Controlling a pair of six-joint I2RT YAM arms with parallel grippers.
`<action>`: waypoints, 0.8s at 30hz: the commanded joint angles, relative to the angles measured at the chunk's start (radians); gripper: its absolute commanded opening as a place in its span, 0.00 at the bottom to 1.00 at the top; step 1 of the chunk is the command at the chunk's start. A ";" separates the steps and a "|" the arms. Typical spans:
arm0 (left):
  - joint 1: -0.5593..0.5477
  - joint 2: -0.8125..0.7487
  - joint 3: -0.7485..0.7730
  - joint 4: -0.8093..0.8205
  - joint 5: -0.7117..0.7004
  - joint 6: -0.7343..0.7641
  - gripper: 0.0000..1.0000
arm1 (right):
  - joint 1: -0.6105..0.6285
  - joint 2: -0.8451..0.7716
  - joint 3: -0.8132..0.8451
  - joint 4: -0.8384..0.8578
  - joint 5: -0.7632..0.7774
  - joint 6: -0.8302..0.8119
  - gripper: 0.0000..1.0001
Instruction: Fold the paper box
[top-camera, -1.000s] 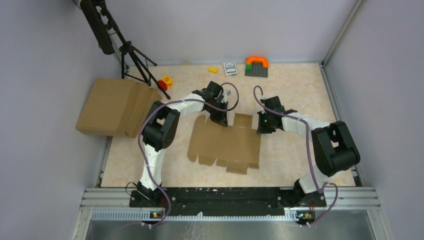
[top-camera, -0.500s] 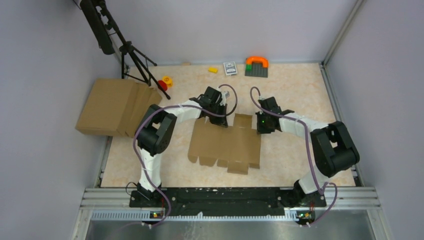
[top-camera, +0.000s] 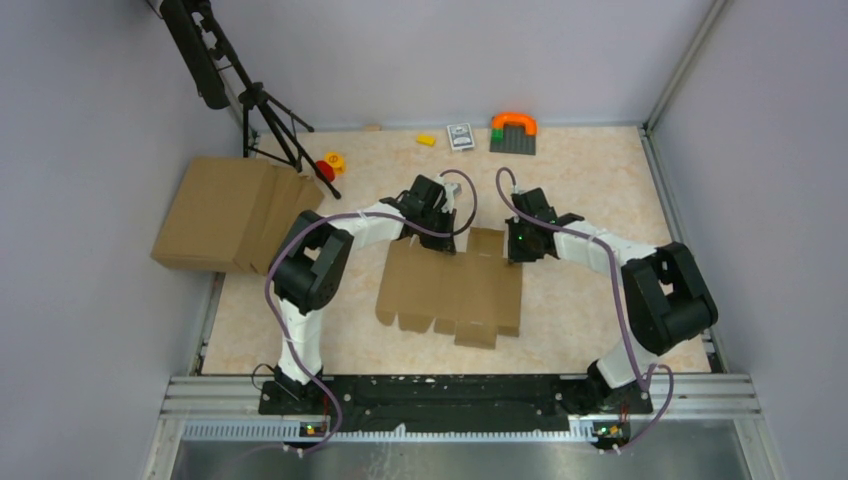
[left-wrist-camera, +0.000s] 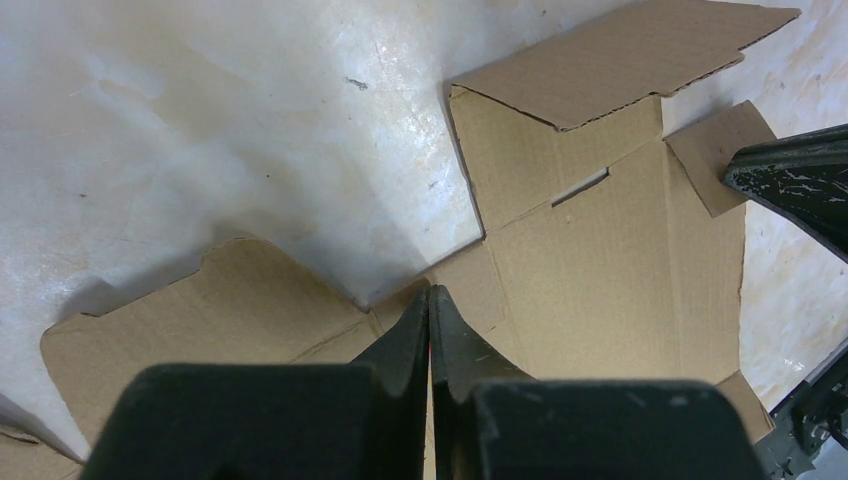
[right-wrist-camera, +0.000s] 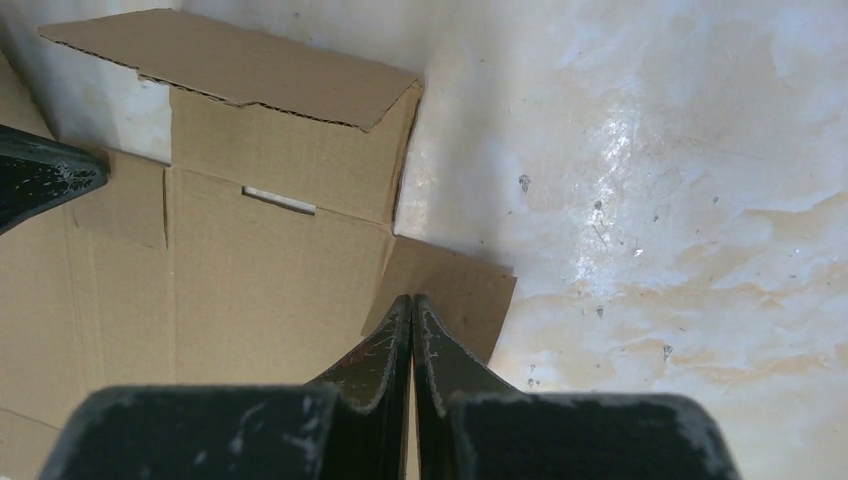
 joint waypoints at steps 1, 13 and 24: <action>-0.001 -0.009 -0.028 -0.019 -0.056 0.039 0.00 | 0.015 0.023 0.018 -0.007 0.036 0.015 0.00; -0.009 -0.084 -0.029 -0.029 -0.082 0.046 0.00 | 0.015 0.078 0.001 0.011 0.049 0.019 0.00; -0.032 -0.056 0.003 -0.067 -0.093 0.066 0.00 | 0.015 0.077 -0.019 0.024 0.026 0.016 0.00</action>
